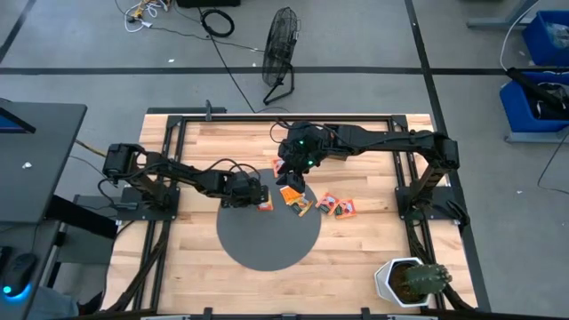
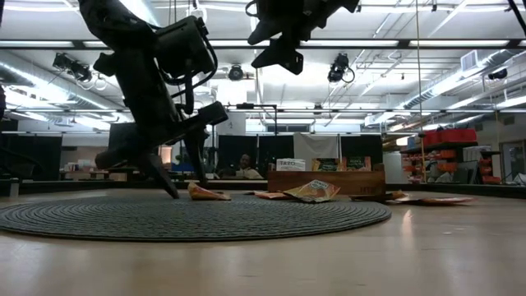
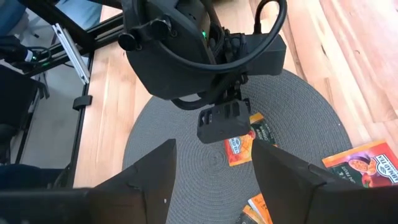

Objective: Pick & Place Tea
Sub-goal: Put the yellow tea bag into the middle section of the wooden organizer

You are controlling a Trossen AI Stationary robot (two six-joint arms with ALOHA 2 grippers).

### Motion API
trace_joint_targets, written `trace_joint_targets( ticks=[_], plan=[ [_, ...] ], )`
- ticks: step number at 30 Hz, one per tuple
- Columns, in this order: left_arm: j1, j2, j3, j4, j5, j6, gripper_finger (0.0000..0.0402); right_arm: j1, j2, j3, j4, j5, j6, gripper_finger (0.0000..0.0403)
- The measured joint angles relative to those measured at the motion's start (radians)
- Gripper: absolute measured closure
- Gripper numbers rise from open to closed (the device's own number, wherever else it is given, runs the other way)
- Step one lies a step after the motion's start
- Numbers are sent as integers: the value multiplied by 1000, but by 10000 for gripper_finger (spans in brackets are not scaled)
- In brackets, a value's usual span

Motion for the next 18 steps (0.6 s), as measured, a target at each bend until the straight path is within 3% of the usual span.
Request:
trace_joint_targets(
  ticks=[10,18],
  plan=[
    [-3,-1,-2,26,30,27,288,0,0,0,0,1,0,188],
    [-13,-6,14,32,33,35,300,0,0,0,-1,1,0,188]
  ],
)
